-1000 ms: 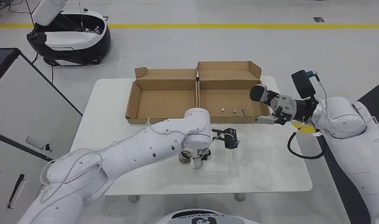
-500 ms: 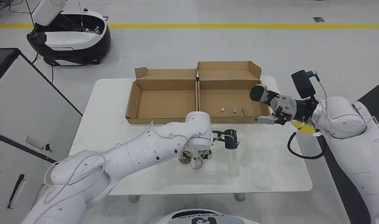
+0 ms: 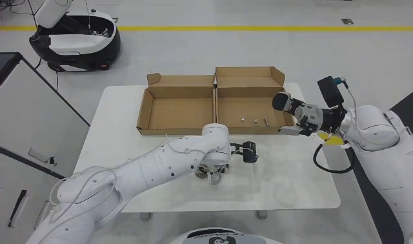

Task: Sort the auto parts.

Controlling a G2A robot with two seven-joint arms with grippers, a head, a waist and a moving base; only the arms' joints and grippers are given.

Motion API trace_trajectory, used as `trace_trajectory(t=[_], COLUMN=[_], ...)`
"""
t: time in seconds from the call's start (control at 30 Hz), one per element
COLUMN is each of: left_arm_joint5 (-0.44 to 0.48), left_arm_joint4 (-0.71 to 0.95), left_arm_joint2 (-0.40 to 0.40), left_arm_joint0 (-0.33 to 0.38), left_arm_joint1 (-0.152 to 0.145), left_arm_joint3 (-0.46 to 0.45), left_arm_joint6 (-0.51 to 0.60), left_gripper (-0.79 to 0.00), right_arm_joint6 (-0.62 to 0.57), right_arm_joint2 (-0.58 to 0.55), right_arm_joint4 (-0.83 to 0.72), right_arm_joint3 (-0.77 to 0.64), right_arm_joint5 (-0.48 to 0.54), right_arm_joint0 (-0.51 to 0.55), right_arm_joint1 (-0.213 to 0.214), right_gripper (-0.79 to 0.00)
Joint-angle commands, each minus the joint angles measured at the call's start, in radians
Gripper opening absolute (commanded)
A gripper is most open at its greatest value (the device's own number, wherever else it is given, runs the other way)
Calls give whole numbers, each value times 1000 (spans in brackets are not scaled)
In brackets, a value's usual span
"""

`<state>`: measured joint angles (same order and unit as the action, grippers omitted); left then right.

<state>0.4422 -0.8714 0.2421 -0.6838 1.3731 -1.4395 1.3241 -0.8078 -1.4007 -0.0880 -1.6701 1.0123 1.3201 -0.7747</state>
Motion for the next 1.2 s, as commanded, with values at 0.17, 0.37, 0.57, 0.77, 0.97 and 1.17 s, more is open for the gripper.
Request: trace_trajectory(t=[0.17,0.37,0.57,0.77,0.97,1.17], left_arm_joint5=[2,0,3,16,30,29], left_arm_joint4=[-16,-27,-35,-36,-24,-14], left_arm_joint2=[5,9,8,4,1,3], left_arm_joint0=[-7,-9,-9,-12,-16,-17], left_arm_joint1=[5,13,25,36,44,45], left_arm_joint3=[9,20,37,58,65,64], left_arm_joint6=[-1,-2,-3,6,24,25], left_gripper=[-508,-514,-536,-551,-563,-563], right_arm_joint6=[0,0,0,0,0,0], right_arm_joint2=[0,0,0,0,0,0], right_arm_joint4=[0,0,0,0,0,0], right_arm_joint3=[0,0,0,0,0,0], right_arm_joint5=[0,0,0,0,0,0], right_arm_joint0=[0,0,0,0,0,0], right_arm_joint1=[0,0,0,0,0,0], right_gripper=[0,0,0,0,0,0])
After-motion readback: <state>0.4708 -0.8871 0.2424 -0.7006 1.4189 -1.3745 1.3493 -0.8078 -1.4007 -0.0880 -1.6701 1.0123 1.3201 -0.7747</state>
